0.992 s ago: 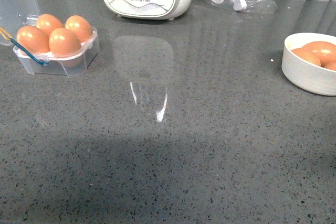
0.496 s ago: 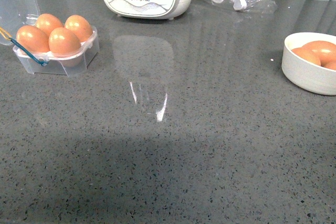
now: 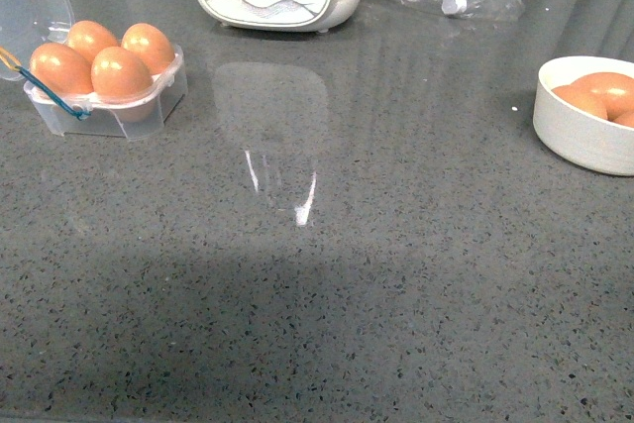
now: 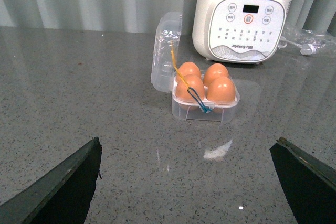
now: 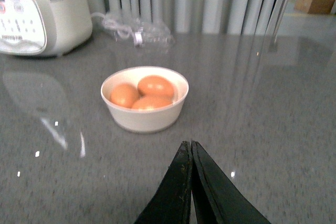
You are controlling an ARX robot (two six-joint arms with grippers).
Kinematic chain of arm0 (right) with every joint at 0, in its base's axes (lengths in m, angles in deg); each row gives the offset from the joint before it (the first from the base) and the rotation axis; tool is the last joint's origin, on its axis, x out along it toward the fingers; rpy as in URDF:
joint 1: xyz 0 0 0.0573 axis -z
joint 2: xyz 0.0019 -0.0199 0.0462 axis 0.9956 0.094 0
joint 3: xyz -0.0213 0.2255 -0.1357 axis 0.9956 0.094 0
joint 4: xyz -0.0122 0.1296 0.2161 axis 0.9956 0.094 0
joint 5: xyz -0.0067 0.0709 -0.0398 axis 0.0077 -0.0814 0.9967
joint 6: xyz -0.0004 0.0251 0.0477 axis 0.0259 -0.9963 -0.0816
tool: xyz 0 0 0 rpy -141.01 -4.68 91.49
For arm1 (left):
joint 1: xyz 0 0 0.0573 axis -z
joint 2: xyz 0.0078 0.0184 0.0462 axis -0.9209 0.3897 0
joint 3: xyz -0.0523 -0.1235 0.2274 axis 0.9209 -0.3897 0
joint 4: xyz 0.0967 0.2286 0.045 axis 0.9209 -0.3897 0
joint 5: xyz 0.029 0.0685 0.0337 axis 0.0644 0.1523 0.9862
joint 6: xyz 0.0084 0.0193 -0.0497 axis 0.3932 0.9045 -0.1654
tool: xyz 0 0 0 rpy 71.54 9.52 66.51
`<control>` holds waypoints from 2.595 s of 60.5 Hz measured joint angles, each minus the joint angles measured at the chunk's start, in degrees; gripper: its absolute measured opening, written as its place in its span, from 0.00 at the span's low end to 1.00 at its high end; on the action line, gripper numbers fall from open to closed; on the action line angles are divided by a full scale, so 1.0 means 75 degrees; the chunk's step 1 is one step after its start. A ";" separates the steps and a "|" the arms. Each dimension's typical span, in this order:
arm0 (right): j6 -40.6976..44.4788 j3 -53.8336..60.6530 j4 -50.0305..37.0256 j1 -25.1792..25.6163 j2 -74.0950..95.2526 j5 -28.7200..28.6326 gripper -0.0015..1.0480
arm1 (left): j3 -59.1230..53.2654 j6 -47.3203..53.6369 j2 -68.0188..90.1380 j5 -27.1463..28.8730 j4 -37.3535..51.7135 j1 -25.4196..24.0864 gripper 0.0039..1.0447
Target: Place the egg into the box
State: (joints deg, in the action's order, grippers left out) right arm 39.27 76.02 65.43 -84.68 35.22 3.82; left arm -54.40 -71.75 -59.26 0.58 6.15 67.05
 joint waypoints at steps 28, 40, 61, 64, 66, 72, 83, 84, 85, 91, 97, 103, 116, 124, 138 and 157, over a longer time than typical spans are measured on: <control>-0.0003 0.0000 0.0338 0.0000 -0.0539 0.0003 0.03 | 0.0000 0.0000 -0.0003 0.0000 0.0000 0.0000 0.94; 0.0000 0.0000 0.0338 0.0000 -0.0539 0.0003 0.25 | 0.0000 0.0000 -0.0003 0.0000 0.0000 0.0000 0.94; 0.0000 0.0000 0.0338 0.0000 -0.0539 0.0003 0.89 | 0.0000 0.0000 -0.0003 0.0000 0.0000 0.0000 0.94; -0.0009 0.0000 0.0338 0.0000 -0.0539 0.0003 0.94 | 0.0000 0.0000 -0.0003 0.0000 0.0000 0.0000 0.94; -0.0017 0.0000 0.0338 0.0000 -0.0539 0.0003 0.94 | 0.0000 0.0000 -0.0003 0.0000 0.0000 0.0000 0.94; -0.0023 0.0000 0.0338 0.0000 -0.0539 0.0003 0.93 | 0.0000 0.0003 -0.0003 0.0000 0.0000 0.0000 0.94; -0.0026 0.0000 0.0338 0.0000 -0.0539 0.0003 0.93 | 0.0452 -0.0860 0.0691 0.1641 -0.1373 0.0627 0.94; -0.0026 0.0000 0.0338 0.0000 -0.0539 0.0003 0.93 | 0.0609 -0.1096 0.0988 0.2127 -0.1781 0.0866 0.94; -0.0029 0.0000 0.0338 0.0000 -0.0539 0.0006 0.93 | 0.0691 -0.1297 0.1174 0.2439 -0.1996 0.1026 0.94; -0.0026 0.0000 0.0338 0.0000 -0.0539 0.0003 0.93 | 0.0784 -0.2206 0.1702 0.3346 -0.2340 0.1775 0.94; -0.0029 0.0000 0.0338 0.0000 -0.0539 0.0003 0.93 | 0.0935 -0.2433 0.1856 0.3369 -0.1891 0.1958 0.94; -0.0029 0.0000 0.0338 -0.0003 -0.0539 0.0003 0.93 | 0.1049 -0.2387 0.2288 0.2955 -0.1250 0.1784 0.94; -0.0029 0.0000 0.0338 0.0000 -0.0539 0.0003 0.93 | 0.1416 -0.1833 0.3928 0.1297 0.0656 0.0449 0.94; -0.0029 0.0000 0.0338 0.0000 -0.0539 0.0003 0.93 | 0.2043 -0.1300 0.5732 -0.0006 0.2043 -0.0868 0.94; -0.0029 0.0000 0.0338 0.0000 -0.0539 0.0003 0.93 | 0.3226 -0.0347 0.8070 -0.0688 0.3089 -0.2244 0.94; -0.0029 0.0000 0.0338 0.0000 -0.0539 0.0003 0.93 | 0.5100 -0.0038 1.0381 -0.1542 0.2949 -0.2296 0.94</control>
State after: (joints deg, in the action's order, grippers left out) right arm 39.05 76.02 67.97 -84.68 31.18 3.84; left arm -16.15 -72.04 18.59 -10.98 28.27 49.83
